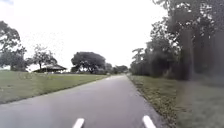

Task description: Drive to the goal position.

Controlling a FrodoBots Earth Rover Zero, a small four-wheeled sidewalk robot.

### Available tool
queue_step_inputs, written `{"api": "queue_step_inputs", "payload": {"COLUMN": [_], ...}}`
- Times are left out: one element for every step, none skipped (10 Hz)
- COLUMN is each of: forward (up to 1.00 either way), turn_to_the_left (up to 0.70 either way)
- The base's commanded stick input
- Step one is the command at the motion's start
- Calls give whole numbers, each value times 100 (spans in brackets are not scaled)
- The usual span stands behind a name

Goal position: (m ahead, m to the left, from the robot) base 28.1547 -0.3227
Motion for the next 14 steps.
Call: {"api": "queue_step_inputs", "payload": {"forward": [69, 69, 69, 69, 69, 69, 69, 69, 69, 69, 69, 69, 69, 69], "turn_to_the_left": [3, 3, 3, 3, 3, 3, 3, 3, 3, 3, 3, 3, 3, 3]}}
